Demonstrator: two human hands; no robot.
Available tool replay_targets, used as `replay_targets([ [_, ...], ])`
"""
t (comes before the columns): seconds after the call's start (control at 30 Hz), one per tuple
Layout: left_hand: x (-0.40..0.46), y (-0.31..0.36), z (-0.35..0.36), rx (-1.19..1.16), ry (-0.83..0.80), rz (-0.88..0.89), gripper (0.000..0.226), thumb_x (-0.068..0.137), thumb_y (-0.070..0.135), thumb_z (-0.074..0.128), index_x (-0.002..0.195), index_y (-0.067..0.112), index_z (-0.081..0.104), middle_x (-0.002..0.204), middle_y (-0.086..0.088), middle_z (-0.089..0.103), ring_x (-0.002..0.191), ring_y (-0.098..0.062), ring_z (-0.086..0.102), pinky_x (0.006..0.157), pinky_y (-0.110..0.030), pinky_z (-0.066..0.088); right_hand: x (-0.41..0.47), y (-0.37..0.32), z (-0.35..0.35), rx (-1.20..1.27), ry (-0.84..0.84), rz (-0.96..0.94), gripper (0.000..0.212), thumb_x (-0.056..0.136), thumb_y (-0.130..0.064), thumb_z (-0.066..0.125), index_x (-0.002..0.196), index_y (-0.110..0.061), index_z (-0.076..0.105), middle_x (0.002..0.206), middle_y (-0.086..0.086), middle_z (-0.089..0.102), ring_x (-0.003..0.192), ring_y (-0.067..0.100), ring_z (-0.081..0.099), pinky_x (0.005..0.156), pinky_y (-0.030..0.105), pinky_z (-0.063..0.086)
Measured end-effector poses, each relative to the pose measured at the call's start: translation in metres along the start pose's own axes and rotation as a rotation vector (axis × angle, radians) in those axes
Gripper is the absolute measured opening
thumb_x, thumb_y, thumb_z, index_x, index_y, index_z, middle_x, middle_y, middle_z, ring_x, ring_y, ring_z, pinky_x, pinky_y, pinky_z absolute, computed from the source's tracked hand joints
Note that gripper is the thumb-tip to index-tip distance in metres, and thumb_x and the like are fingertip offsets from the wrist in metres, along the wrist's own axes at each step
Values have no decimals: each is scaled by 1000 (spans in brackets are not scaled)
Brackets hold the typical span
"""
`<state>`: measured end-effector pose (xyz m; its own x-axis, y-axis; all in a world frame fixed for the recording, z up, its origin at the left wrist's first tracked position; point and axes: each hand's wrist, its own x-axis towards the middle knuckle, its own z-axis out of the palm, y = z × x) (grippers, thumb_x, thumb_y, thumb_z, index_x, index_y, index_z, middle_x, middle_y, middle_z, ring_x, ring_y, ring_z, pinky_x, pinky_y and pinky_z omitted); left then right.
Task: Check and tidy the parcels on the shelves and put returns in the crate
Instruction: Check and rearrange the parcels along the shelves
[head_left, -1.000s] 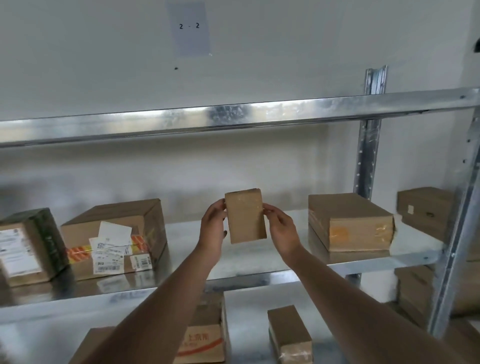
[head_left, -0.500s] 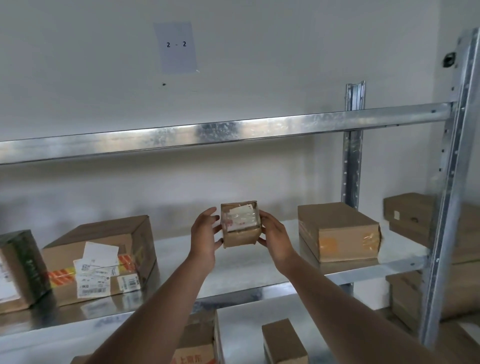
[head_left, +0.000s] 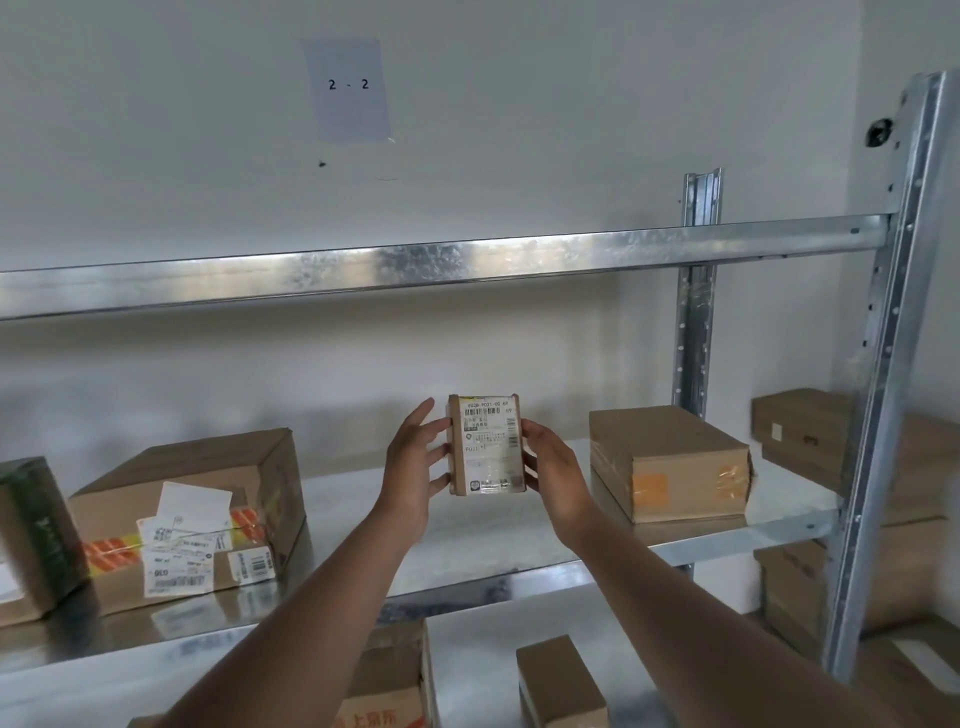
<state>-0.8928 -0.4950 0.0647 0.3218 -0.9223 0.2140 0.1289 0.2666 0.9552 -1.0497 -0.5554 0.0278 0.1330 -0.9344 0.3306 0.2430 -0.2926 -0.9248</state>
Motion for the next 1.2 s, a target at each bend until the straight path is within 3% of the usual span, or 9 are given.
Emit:
replay_targets([
  [0.1,2,-4,-2,11,5,-7,42,98,23,52,136,40,55,129,3,65,123,-24,58,107,-54,39,-1,5,4,-41,14,-28,27,109,-27,40,118,-20,65,115,3,73,109,25,69,88,40,58],
  [0.23,1,-12,-10,49,-3,-5,52,100,15,46,146,38,46,106,8,66,119,-23,55,108,-52,36,-7,12,11,-154,-15,-17,27,108,-24,41,119,-19,65,114,-3,69,105,14,65,70,13,52],
  [0.43,12,-42,-35,153,35,-4,66,100,9,50,155,38,29,127,-22,59,104,-16,63,74,-31,49,-13,33,29,-98,-140,151,20,108,-11,36,115,-13,55,104,4,63,99,20,64,77,26,56],
  [0.6,24,-63,-44,286,38,5,91,74,30,61,153,52,21,129,-18,42,111,-30,59,103,-45,50,-16,44,43,-134,-202,186,24,105,-4,40,128,0,40,110,11,60,92,17,63,64,18,53],
  [0.73,11,-62,-36,499,26,14,80,97,17,52,158,42,8,129,-7,26,96,-10,54,80,-12,49,-15,45,41,-194,-189,250,31,102,-8,47,132,-4,39,109,9,61,81,12,59,54,13,47],
  [0.8,4,-67,-31,751,97,114,87,95,31,56,158,44,-2,141,-8,22,114,-22,56,94,-32,55,-13,47,40,-261,-174,287,40,99,-18,54,136,-11,40,113,4,59,82,10,57,59,15,44],
  [0.9,-2,-66,-11,1063,232,277,93,89,44,59,158,42,-3,159,-4,8,152,-38,11,118,-66,15,-11,44,32,-230,-58,260,60,88,-20,61,144,-17,38,131,5,46,106,19,55,80,20,44],
  [1.03,-7,-58,29,1096,165,525,91,86,42,56,159,42,2,167,-7,2,155,-40,-8,118,-70,6,-22,19,5,-355,87,20,44,101,-7,54,144,-12,44,150,8,45,140,27,45,111,31,40],
  [1.2,-23,-69,82,965,21,686,86,83,36,48,159,43,8,169,0,-4,156,-33,-12,118,-67,4,-34,-7,-59,-583,393,-322,33,95,-5,51,117,-23,67,130,-1,66,122,17,60,111,41,47],
])
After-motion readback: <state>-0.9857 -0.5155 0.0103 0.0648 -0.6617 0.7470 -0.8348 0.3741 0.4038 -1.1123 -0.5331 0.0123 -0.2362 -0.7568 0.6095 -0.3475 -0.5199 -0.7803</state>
